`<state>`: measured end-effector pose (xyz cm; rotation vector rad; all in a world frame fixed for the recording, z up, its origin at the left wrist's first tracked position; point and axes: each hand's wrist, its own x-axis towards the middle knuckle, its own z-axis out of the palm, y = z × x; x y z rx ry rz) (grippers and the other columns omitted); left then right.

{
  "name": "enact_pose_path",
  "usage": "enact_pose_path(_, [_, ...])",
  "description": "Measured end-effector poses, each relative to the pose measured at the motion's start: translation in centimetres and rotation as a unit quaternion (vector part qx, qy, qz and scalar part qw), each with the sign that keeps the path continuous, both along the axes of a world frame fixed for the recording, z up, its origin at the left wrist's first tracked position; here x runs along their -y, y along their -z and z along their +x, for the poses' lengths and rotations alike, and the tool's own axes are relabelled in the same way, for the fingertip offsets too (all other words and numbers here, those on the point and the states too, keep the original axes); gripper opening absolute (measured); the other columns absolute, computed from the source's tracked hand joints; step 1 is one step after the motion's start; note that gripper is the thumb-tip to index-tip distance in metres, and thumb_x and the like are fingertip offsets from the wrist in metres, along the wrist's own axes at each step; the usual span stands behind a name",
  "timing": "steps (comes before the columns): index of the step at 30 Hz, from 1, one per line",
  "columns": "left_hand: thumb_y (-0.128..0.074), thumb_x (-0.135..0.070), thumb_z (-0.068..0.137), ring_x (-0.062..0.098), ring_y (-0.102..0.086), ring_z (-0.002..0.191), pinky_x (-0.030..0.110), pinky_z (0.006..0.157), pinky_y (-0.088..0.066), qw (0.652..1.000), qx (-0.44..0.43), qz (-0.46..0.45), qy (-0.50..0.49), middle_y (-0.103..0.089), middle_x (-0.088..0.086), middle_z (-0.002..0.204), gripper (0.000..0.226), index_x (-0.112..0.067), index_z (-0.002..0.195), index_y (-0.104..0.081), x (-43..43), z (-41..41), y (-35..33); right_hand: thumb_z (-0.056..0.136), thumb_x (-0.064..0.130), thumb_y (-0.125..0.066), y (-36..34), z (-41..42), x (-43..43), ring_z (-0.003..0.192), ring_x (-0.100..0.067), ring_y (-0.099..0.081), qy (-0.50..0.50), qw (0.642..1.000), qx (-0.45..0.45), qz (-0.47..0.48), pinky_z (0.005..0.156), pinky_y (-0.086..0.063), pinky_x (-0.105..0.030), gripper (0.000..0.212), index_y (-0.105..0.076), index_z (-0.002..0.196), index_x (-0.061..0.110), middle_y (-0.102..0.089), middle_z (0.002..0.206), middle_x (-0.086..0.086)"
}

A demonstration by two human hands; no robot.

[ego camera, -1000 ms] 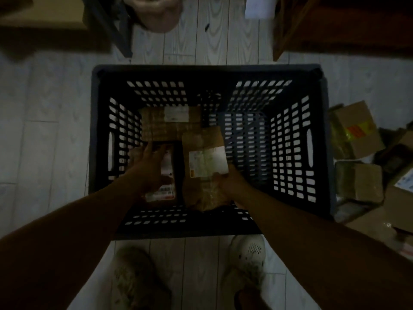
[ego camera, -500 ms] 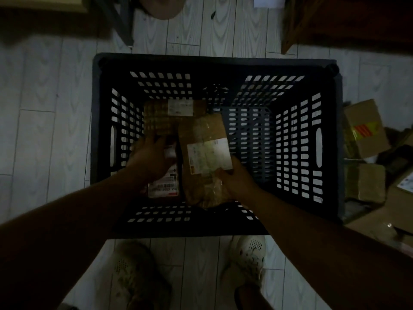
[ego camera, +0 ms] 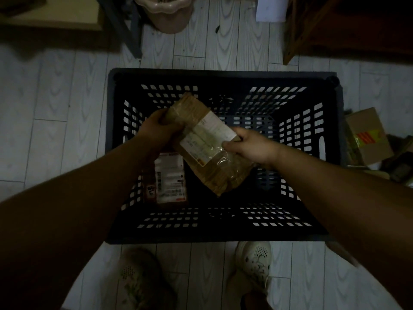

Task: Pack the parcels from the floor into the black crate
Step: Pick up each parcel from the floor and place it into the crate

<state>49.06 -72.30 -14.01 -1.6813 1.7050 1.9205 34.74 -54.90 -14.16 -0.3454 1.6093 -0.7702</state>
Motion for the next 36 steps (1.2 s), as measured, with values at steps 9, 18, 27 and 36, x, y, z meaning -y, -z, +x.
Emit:
enact_pose_path(9, [-0.053,-0.019,0.095,0.014,-0.055,0.089,0.022,0.048,-0.052,0.985,0.021,-0.053,-0.162,-0.05,0.004,0.134,0.053,-0.02,0.143,-0.032,-0.7,2.0,-0.5,0.087,0.03,-0.066,0.6,4.4,0.8,0.111,-0.024,-0.056,0.276,0.958,0.006,0.077,0.083,-0.055,-0.047,0.062,-0.032,0.139,0.034,-0.053,0.124,0.007])
enact_pose_path(18, [-0.052,-0.017,0.092,0.039,-0.051,0.117,0.042,0.092,-0.046,0.955,0.2,-0.212,0.048,-0.048,0.021,0.134,0.049,-0.003,0.136,-0.035,1.2,1.7,1.4,0.088,0.018,-0.062,4.5,4.3,3.0,0.111,-0.02,-0.057,0.229,0.964,-0.129,0.026,0.102,-0.046,-0.038,0.057,-0.04,0.138,0.034,-0.06,0.122,0.003])
enact_pose_path(27, [-0.065,-0.025,0.086,0.031,-0.04,0.129,0.034,0.096,-0.042,0.947,0.086,-0.294,0.099,-0.021,0.01,0.149,0.073,-0.03,0.146,-0.023,0.2,2.3,1.2,0.089,0.016,-0.061,3.8,3.7,3.5,0.104,-0.007,-0.052,0.261,0.95,-0.169,-0.031,0.091,-0.039,-0.019,0.054,-0.042,0.138,0.03,-0.055,0.108,0.013])
enact_pose_path(36, [-0.063,-0.031,0.087,0.035,-0.038,0.131,0.043,0.101,-0.042,0.944,0.124,-0.285,0.11,-0.02,0.011,0.151,0.073,-0.03,0.146,-0.021,0.4,2.9,1.6,0.092,0.011,-0.056,3.8,4.5,3.6,0.107,-0.009,-0.055,0.253,0.951,-0.176,-0.012,0.096,-0.041,-0.021,0.048,-0.047,0.135,0.03,-0.059,0.108,0.012])
